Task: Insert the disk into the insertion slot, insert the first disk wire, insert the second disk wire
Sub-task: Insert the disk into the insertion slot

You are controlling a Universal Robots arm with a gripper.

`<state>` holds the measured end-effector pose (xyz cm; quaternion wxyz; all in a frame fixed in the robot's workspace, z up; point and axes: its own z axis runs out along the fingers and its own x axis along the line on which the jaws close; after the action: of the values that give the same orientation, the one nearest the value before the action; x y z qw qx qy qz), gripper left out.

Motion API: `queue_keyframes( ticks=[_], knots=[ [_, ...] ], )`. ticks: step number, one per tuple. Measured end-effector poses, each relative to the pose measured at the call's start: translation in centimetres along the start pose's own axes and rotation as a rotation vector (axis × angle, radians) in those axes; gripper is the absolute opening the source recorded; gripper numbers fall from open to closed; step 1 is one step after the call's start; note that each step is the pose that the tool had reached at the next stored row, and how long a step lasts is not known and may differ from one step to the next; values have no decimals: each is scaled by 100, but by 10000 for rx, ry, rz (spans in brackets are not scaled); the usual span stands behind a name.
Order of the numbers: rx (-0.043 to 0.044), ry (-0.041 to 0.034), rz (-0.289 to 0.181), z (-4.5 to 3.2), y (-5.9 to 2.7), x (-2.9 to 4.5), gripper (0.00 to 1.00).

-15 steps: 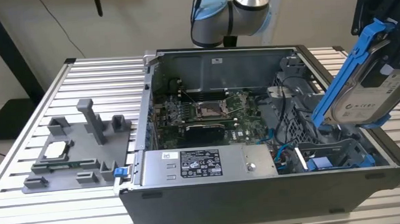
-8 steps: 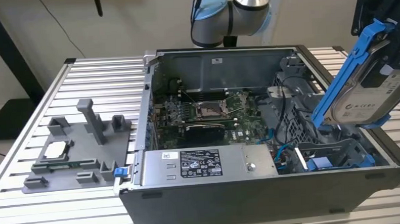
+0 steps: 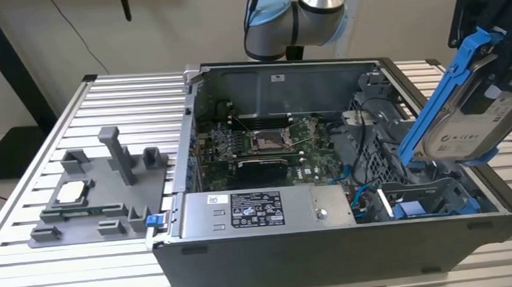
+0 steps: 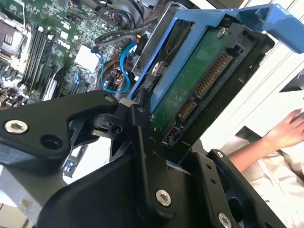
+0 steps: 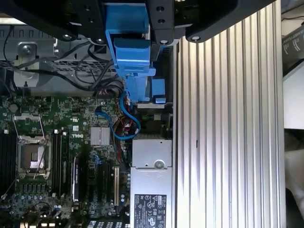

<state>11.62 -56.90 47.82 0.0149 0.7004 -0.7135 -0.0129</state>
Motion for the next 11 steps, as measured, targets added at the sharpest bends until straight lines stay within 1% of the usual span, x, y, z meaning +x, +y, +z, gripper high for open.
queue_keyframes(
  ticks=[11],
  knots=[
    [0, -1, 20, 174, -7, 16, 0]
  ],
)
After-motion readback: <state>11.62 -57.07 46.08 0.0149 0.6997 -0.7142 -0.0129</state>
